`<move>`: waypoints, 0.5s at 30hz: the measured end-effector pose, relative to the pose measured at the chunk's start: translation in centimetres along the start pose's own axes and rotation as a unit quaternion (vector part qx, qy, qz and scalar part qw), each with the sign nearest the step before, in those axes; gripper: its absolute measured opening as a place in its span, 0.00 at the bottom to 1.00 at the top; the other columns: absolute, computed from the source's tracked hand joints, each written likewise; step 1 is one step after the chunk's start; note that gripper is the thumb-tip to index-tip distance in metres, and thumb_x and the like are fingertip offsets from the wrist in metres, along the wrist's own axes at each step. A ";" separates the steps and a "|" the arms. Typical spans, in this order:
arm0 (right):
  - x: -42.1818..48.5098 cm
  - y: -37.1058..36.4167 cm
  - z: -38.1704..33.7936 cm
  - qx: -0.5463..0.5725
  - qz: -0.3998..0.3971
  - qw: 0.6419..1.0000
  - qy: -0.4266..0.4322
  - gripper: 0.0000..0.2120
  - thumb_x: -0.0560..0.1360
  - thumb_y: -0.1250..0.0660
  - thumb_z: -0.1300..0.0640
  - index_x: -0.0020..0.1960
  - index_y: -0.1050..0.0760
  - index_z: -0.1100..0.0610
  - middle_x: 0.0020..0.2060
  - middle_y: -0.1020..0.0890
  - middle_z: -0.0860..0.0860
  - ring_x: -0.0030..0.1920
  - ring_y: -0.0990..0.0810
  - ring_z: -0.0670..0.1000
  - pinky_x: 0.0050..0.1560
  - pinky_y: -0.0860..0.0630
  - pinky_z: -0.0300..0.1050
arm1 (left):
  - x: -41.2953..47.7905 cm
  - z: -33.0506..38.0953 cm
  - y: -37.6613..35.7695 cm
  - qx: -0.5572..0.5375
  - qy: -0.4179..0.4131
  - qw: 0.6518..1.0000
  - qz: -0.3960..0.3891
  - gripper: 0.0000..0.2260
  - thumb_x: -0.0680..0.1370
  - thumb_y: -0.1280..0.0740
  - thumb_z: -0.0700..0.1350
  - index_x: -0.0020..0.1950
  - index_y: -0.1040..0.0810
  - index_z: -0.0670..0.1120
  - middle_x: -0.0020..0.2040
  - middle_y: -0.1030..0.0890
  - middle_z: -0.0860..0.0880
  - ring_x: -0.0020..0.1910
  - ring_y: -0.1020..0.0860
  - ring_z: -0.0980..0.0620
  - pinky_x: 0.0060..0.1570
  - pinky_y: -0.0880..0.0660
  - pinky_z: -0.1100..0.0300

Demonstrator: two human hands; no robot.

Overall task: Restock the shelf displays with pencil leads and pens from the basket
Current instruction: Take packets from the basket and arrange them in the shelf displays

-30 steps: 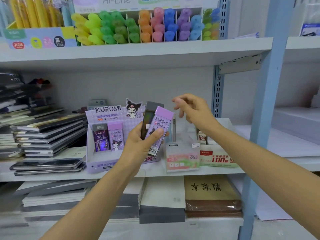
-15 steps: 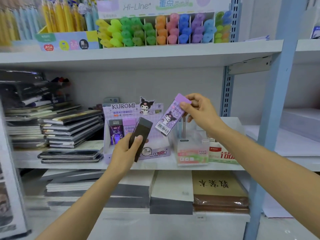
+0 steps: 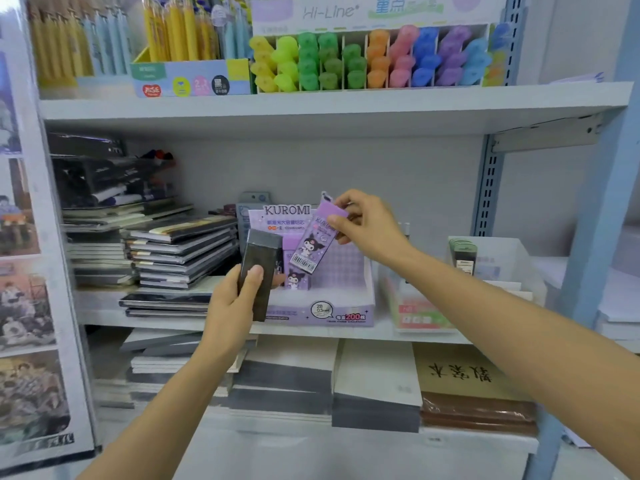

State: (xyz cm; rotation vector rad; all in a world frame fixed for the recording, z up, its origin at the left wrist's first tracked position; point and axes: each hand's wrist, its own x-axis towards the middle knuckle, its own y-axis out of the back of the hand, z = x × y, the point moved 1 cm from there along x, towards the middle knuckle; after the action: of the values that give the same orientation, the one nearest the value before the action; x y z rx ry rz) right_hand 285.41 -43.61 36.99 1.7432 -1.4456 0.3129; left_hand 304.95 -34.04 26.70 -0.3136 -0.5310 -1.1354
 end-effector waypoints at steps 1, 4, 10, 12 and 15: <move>0.2 -0.9 -0.2 -0.023 -0.011 1.000 0.013 0.04 0.76 0.32 0.62 0.49 0.26 0.57 0.40 0.17 0.54 0.37 0.16 0.57 0.44 0.18 0.54 | 0.0 -0.2 0.4 0.003 0.006 1.000 -0.003 0.10 0.83 0.42 0.52 0.54 0.21 0.55 0.49 0.14 0.55 0.50 0.17 0.58 0.42 0.23 0.68; 0.3 -3.0 -0.3 -0.103 -0.035 0.993 0.045 0.05 0.76 0.30 0.60 0.49 0.25 0.55 0.41 0.17 0.54 0.40 0.17 0.56 0.48 0.20 0.55 | -0.1 -0.7 1.2 0.001 0.015 1.000 -0.013 0.09 0.83 0.41 0.50 0.54 0.21 0.55 0.49 0.14 0.54 0.51 0.17 0.56 0.45 0.23 0.66; 0.2 -3.5 0.6 -0.145 -0.089 0.984 0.047 0.07 0.76 0.31 0.59 0.53 0.23 0.58 0.43 0.16 0.57 0.42 0.17 0.56 0.50 0.21 0.57 | 0.2 -1.0 1.5 -0.010 0.027 0.999 -0.034 0.10 0.83 0.41 0.49 0.57 0.21 0.50 0.49 0.14 0.52 0.52 0.17 0.55 0.44 0.22 0.67; 0.5 -3.1 0.7 -0.139 -0.097 0.985 0.039 0.06 0.76 0.31 0.58 0.53 0.23 0.57 0.43 0.16 0.57 0.42 0.16 0.55 0.50 0.20 0.55 | 0.2 -1.0 1.5 -0.015 0.029 0.999 -0.034 0.10 0.83 0.41 0.48 0.57 0.21 0.49 0.49 0.14 0.52 0.52 0.17 0.55 0.43 0.23 0.68; 0.8 -3.8 0.4 -0.160 -0.092 0.981 0.054 0.08 0.76 0.30 0.58 0.54 0.23 0.57 0.44 0.16 0.56 0.41 0.17 0.53 0.51 0.21 0.51 | 0.3 -1.0 1.3 -0.018 0.029 0.999 -0.029 0.11 0.83 0.41 0.48 0.57 0.21 0.47 0.48 0.14 0.52 0.50 0.17 0.56 0.40 0.23 0.68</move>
State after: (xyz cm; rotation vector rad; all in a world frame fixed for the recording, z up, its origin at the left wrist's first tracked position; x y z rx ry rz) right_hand 288.98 -44.47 35.55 1.5574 -1.1752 0.0698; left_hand 306.47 -34.18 26.08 -0.2980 -0.4720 -1.2073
